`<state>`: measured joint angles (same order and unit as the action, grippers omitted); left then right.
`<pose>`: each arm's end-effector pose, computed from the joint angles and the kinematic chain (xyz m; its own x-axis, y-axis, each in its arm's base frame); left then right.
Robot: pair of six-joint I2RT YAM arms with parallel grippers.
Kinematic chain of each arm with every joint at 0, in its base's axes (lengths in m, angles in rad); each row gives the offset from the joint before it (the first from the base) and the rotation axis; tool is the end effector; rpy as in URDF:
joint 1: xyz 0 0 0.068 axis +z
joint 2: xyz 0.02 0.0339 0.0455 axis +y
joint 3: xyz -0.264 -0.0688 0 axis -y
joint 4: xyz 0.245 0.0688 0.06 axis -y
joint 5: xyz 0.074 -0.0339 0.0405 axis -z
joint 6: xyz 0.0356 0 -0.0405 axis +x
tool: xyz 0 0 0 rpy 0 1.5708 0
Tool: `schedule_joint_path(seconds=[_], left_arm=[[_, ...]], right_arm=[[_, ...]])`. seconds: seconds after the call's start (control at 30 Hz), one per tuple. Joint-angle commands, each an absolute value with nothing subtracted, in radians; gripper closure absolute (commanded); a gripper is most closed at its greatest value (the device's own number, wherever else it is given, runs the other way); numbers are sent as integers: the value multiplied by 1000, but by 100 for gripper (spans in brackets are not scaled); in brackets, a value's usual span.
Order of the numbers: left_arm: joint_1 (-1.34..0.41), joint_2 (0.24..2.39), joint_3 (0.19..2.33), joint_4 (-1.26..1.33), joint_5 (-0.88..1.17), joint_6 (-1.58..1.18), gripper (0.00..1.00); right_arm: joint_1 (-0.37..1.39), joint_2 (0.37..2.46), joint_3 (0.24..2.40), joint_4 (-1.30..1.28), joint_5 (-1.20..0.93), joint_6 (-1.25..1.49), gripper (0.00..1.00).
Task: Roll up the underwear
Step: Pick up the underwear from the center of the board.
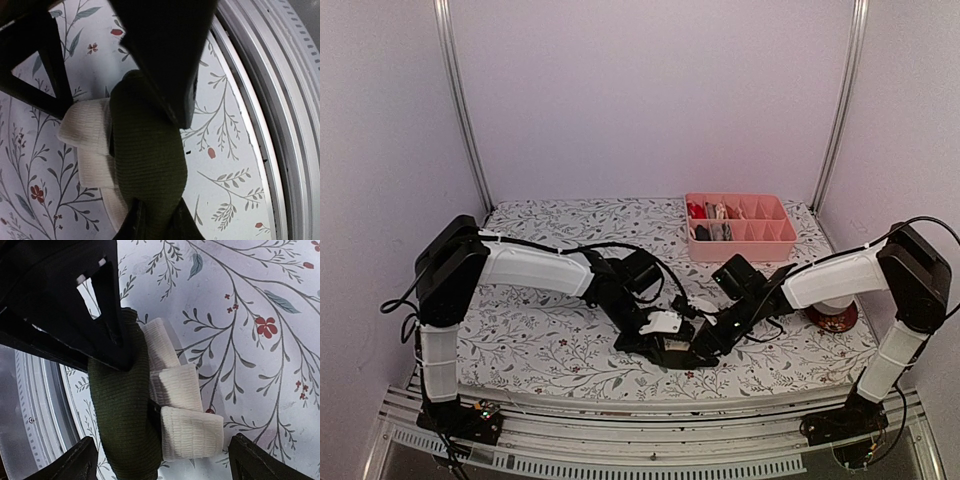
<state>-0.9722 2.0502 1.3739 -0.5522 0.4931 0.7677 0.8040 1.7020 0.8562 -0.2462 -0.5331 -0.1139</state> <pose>0.2147 -0.3447 0.1419 0.1856 0.8135 -0.5512 0.9566 -0.2778 -0.0877 0.2022 0.2359 0.1387 -0.5229 -0.6838 -0.5090 -0.8476 0.3535 0.3958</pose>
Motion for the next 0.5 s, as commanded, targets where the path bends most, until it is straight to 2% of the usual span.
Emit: schedule_joint_path(seconds=[0.0, 0.1, 0.23, 0.47], left_arm=[[-966, 2108, 1354, -639, 447, 727, 100], [-966, 2108, 1348, -632, 443, 724, 100], [-966, 2109, 1343, -626, 448, 719, 100], [-964, 2108, 1338, -616, 447, 705, 100]], right_arm=[[809, 1746, 887, -214, -618, -112, 8], [808, 1765, 898, -222, -599, -109, 15], [810, 1790, 916, -236, -606, -116, 31], [812, 1808, 943, -267, -617, -148, 65]])
